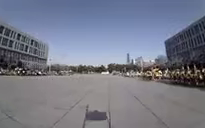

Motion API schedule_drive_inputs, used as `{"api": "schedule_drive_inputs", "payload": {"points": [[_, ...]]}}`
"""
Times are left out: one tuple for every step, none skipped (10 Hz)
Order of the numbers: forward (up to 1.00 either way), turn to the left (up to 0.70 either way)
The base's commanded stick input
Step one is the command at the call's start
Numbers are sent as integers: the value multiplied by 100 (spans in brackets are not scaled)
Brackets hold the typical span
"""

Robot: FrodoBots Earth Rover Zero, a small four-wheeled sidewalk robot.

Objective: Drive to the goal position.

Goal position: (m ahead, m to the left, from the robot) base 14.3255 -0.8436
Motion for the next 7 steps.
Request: {"api": "schedule_drive_inputs", "payload": {"points": [[100,2],[100,2],[100,2],[100,2],[100,2],[100,2],[100,2]]}}
